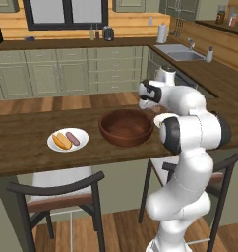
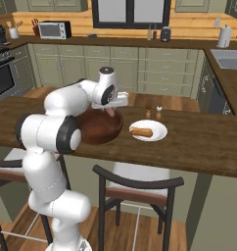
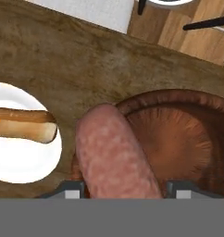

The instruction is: Place one bun and one sausage from the bowl on each plate.

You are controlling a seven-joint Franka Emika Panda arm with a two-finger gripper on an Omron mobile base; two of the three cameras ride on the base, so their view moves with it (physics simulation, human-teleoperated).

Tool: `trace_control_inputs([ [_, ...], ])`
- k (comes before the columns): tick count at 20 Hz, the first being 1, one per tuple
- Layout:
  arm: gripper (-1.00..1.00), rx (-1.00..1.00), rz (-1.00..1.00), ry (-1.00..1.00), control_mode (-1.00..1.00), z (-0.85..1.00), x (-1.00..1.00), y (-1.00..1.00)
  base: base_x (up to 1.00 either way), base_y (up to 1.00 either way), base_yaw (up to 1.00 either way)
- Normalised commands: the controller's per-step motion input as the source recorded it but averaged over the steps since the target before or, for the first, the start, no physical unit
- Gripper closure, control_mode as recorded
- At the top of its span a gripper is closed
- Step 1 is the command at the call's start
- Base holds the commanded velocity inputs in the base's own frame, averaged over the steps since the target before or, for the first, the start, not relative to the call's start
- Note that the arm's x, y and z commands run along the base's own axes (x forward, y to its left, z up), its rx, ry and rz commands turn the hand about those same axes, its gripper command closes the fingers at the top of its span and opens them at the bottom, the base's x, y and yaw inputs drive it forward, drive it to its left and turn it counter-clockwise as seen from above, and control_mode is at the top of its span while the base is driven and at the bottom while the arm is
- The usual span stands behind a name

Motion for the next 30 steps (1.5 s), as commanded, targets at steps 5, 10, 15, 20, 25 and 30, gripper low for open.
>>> trace_control_inputs([
  [5, 1.0, 0.05, -0.4, -0.02, -1.0, 0.12, 0.03, -1.0, 0.0, 0.0, 0.0],
  [10, 1.0, 0.08, -0.25, 0.0, -1.0, -0.02, 0.03, -1.0, 0.0, 0.0, 0.0],
  [15, 1.0, 0.08, -0.12, -0.01, -1.0, -0.05, 0.03, -1.0, 0.0, 0.0, 0.0],
  [20, 1.0, 0.01, -0.02, -0.02, -1.0, -0.47, -0.01, -0.72, 0.0, 0.0, 0.0],
  [25, 1.0, 0.0, 0.03, -0.09, -1.0, -0.58, 0.1, -0.22, 0.0, 0.0, 0.0],
  [30, 1.0, 0.0, 0.12, -0.1, -1.0, -0.49, 0.36, -0.28, 0.0, 0.0, 0.0],
])
